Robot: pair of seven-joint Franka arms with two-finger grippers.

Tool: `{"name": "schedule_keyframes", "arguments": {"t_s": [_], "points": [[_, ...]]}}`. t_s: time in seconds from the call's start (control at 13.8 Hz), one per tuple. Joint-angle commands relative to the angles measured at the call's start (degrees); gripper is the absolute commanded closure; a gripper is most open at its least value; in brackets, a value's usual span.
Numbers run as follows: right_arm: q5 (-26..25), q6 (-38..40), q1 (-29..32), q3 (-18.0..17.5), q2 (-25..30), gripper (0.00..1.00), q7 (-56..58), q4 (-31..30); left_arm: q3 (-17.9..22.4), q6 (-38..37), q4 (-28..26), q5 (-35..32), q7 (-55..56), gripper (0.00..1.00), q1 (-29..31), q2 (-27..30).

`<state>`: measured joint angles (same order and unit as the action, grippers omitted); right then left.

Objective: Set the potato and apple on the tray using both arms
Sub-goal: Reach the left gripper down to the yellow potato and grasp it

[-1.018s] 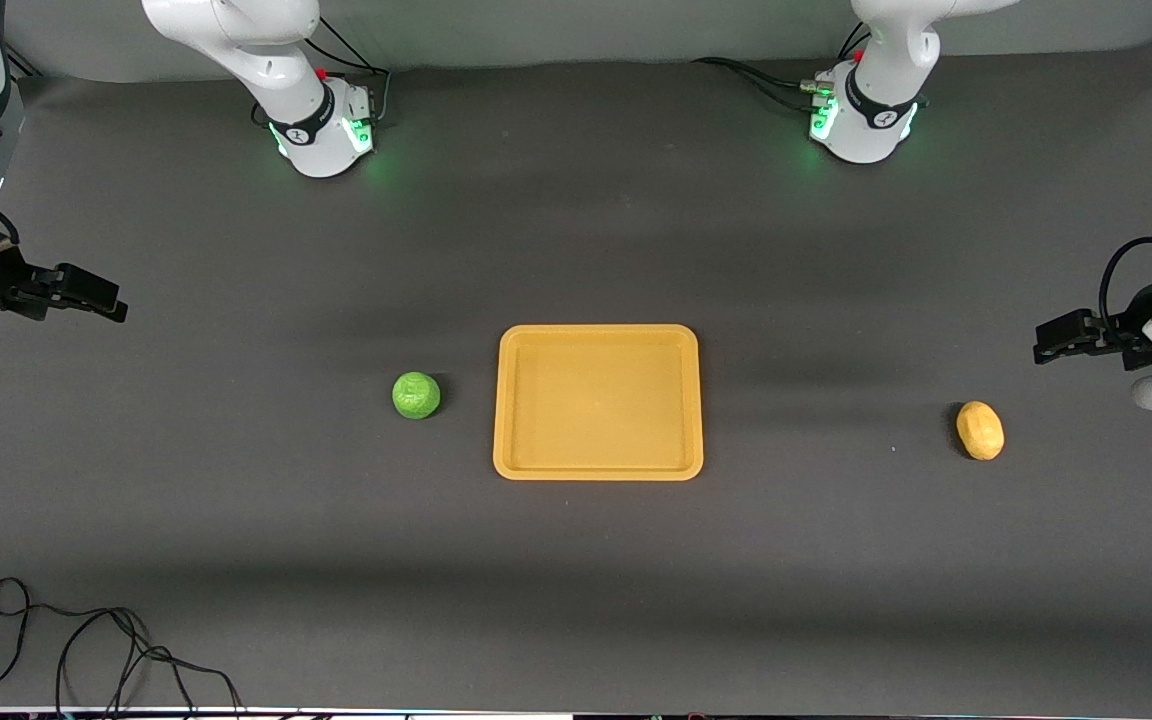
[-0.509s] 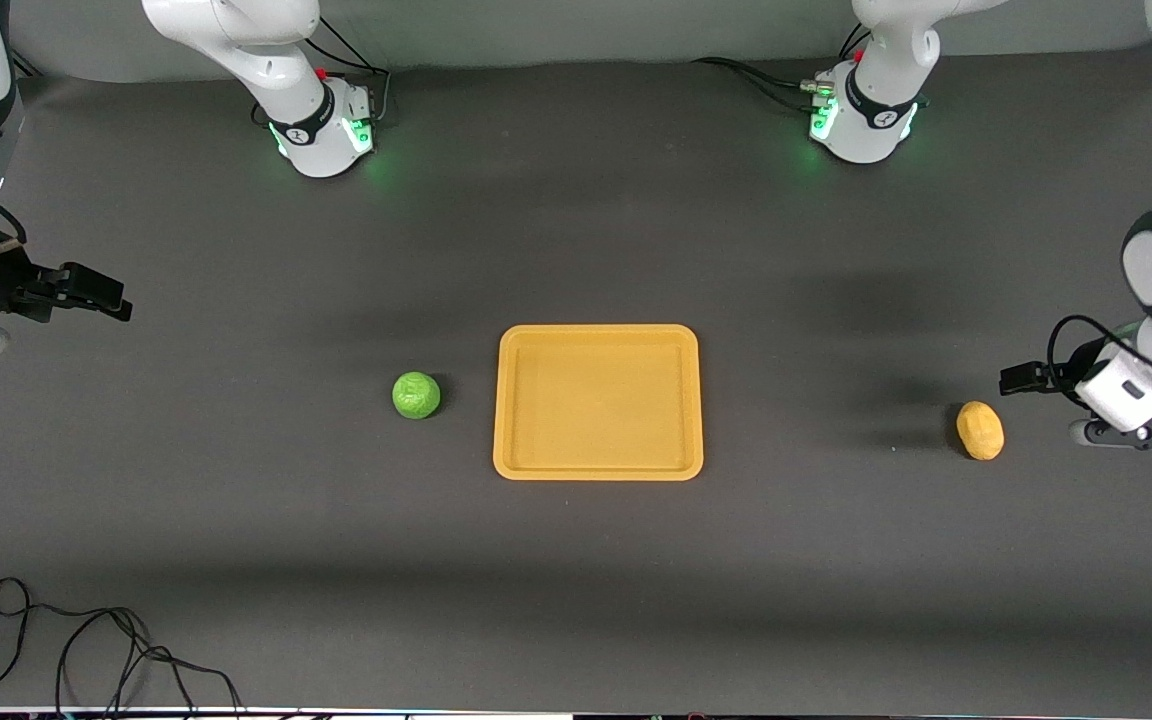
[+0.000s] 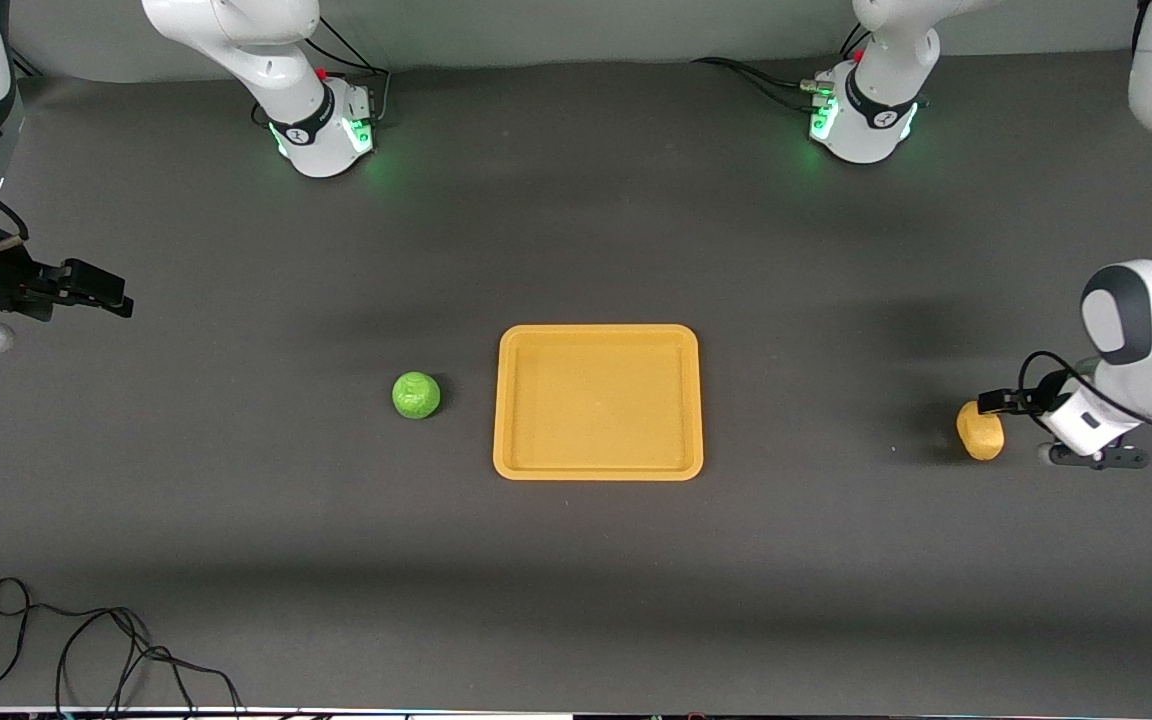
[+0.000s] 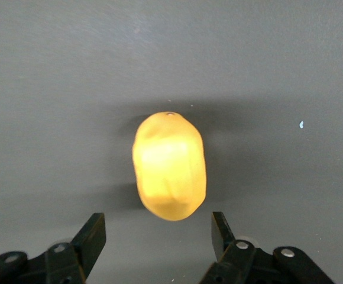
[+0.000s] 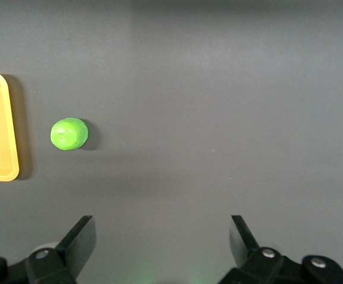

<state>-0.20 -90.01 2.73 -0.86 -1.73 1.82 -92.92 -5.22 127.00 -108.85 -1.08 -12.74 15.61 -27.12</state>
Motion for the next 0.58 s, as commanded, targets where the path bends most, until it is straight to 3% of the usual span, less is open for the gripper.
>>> {"name": "schedule_keyframes", "arguments": {"t_s": [0.0, 0.15, 0.29, 0.36, 0.44, 0.51], "points": [[-0.2, 0.8, 0.3, -0.1, -0.5, 0.00, 1.4, 1.3, 0.0, 1.2, 2.5, 0.6, -0.9, 0.15, -0.7, -2.8], [-0.2, 0.8, 0.3, -0.1, -1.0, 0.00, 1.4, 1.4, 0.0, 1.2, 2.7, 0.4, -1.2, 0.23, -0.6, -3.4], [-0.2, 0.8, 0.3, -0.1, -1.0, 0.00, 1.5, 1.4, 0.0, 1.4, 3.2, 0.4, -1.6, 0.23, 0.0, -4.8], [-0.2, 0.7, 0.3, -0.1, -1.1, 0.00, 1.5, 1.5, -0.1, 2.2, 4.2, 0.5, -1.6, 0.32, 0.1, -5.7], [-0.2, 0.7, 0.3, -0.1, -1.1, 0.00, 1.4, 1.5, -0.1, 2.8, 4.4, 0.6, -1.5, 0.55, -0.1, -6.1], [-0.2, 0.6, 0.3, -0.2, -1.1, 0.00, 1.4, 1.5, -0.1, 2.9, 4.5, 0.6, -1.3, 0.64, -0.5, -6.1]]}}
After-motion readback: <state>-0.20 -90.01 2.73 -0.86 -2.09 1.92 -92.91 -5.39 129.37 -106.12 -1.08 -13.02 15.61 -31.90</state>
